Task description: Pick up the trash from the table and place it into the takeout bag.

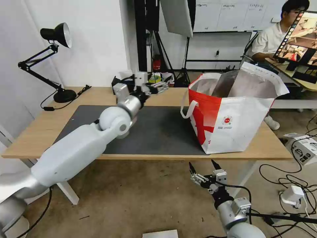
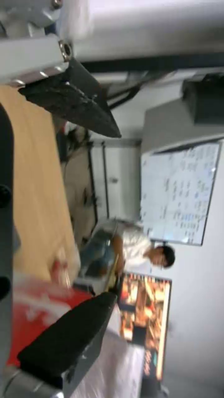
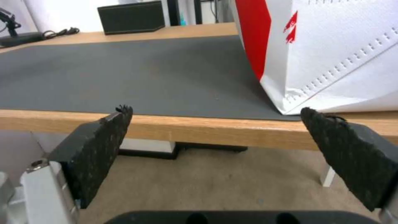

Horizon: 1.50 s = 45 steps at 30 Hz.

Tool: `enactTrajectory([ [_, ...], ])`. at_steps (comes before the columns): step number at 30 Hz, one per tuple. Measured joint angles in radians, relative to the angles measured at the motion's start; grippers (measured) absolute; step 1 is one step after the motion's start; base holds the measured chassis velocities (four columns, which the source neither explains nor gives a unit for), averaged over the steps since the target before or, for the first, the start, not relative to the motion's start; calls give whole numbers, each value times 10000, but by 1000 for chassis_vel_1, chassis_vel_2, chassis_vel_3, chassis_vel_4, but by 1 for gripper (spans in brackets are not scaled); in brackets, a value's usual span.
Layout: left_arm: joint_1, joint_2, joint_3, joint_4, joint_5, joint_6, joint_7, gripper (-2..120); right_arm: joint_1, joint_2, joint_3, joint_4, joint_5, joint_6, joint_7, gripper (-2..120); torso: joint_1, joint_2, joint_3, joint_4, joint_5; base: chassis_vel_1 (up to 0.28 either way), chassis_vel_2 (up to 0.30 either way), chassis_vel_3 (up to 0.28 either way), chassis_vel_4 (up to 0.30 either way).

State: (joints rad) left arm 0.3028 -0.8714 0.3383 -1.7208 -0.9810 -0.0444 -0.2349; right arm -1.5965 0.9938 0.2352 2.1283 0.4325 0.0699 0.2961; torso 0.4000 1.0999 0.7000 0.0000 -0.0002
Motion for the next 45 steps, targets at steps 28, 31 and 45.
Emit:
enactTrajectory([
  [28, 8552, 1016, -6596, -1387, 2593, -1975, 1684, 100, 0, 0, -1, 0, 0, 0, -1, 100, -2, 1, -1, 1, 0, 0, 0, 0, 0],
  [31, 9008, 795, -6928, -1389, 2728, -2125, 1746, 100, 0, 0, -1, 0, 0, 0, -2, 100, -1, 1, -1, 1, 3, 0, 0, 0, 0],
  [45, 11389, -496, -8548, -1670, 3233, -1964, 1349, 100, 0, 0, -1, 0, 0, 0, -1, 100, -2, 1, 0, 0, 1, 0, 0, 0, 0],
])
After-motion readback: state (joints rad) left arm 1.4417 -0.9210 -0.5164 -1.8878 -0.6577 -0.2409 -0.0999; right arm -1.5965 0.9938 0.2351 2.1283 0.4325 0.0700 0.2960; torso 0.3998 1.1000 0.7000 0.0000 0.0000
